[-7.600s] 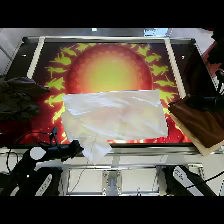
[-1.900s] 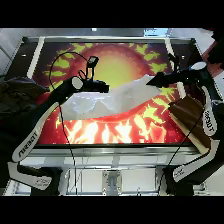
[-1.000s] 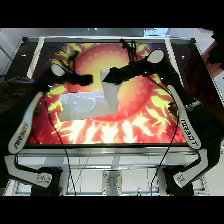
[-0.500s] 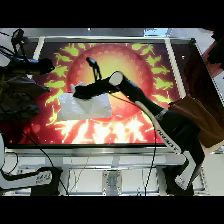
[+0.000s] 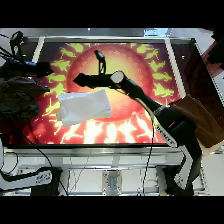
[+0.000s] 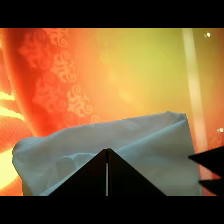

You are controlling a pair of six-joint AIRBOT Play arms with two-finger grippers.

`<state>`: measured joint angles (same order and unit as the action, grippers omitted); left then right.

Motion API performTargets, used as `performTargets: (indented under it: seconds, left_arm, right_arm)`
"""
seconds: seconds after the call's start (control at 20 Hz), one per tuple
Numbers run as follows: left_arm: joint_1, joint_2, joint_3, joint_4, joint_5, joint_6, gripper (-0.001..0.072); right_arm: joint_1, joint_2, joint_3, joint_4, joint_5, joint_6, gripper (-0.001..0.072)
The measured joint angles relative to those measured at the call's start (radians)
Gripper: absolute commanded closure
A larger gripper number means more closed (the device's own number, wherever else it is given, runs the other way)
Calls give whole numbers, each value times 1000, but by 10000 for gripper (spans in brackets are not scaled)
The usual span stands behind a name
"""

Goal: Fold the shirts.

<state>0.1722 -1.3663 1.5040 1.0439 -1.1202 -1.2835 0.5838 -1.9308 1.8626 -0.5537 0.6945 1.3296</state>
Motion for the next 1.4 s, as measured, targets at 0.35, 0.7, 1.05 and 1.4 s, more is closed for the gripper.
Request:
performTargets:
  seconds: [0.35,0.7,1.05,1.4]
  left_arm:
    - [0,0,0,1,4,1,692]
    - [0,0,0,0,8,1,692]
    - [0,0,0,0,7,1,692]
    - [0,0,0,1,-6,9,692]
  right_arm:
    - [-248,-5,-48,-308,354,238,155]
    - [-266,-138,-106,-145,458,215,61]
    - [-176,-223,-114,63,437,133,635]
    - [-182,-222,-82,398,430,-47,678]
